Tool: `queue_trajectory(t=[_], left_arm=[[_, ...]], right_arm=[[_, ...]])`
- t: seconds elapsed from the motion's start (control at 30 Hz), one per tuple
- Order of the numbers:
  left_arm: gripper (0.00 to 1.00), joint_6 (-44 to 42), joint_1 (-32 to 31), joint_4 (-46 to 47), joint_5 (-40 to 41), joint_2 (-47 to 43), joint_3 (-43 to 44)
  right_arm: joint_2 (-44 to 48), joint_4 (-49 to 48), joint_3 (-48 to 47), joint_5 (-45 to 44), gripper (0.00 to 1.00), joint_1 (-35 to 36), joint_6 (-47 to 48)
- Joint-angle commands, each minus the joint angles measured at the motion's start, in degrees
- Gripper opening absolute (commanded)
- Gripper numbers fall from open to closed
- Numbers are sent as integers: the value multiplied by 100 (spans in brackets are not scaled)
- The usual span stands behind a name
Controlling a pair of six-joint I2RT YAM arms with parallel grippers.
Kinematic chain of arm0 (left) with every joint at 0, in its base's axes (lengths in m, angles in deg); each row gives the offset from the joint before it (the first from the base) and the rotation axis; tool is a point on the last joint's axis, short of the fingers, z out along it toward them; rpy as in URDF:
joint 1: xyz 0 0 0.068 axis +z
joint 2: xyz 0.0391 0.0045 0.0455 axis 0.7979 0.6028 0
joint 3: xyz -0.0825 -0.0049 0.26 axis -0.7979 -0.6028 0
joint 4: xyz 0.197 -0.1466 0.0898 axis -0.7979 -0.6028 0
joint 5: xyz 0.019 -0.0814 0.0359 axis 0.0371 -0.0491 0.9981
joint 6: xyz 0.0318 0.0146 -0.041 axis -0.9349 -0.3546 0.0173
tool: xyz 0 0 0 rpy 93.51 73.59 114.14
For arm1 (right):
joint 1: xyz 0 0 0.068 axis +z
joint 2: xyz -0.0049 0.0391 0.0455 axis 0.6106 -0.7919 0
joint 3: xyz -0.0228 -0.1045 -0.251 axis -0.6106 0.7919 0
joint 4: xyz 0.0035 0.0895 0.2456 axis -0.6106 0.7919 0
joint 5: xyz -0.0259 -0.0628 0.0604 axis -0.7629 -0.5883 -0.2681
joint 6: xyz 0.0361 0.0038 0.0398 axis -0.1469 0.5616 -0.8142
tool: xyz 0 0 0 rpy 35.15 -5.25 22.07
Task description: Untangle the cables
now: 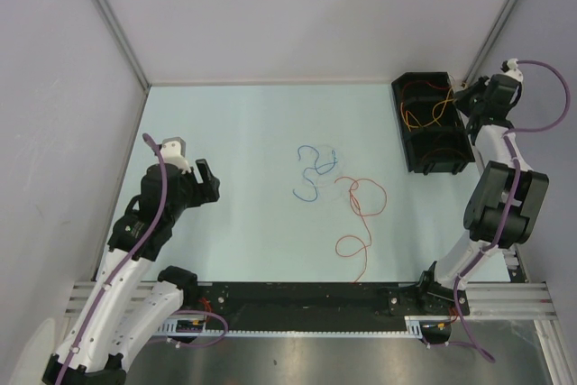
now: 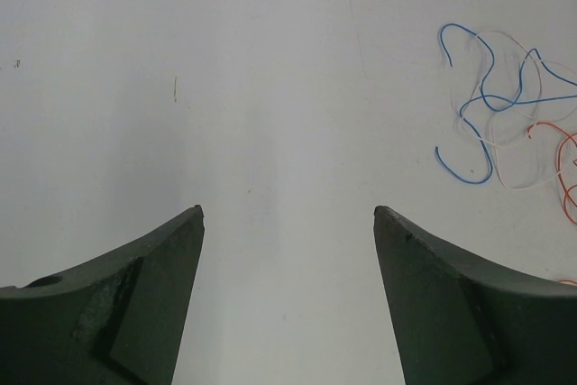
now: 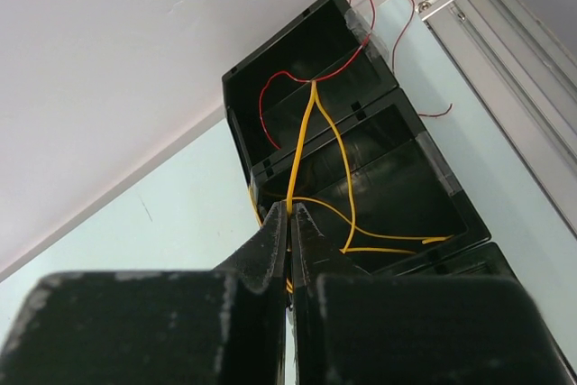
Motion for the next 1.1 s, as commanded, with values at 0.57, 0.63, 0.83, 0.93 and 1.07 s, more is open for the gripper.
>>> queue_trajectory(t=[0.57,0.63,0.83,0.93,1.07], left_arm=[[81,-116,49,137,-26,-1,-14],[81,-116,40,146,-35,8,-14],[81,-116,49,163,-79,-1,-32],[81,-124,49,172,-105,16,-32],[81,-142,49,225,-176,130,-58]], right_arm=[[-872,1056,-986,-670,32,233,-283],[-740,1407,-1216,-705,50,286,-266],[-90,2128,-1752,-908,63,470,-274],[270,2366,-1648,-890,63,532,-327],[920,2305,-998,-846,65,916,-389]])
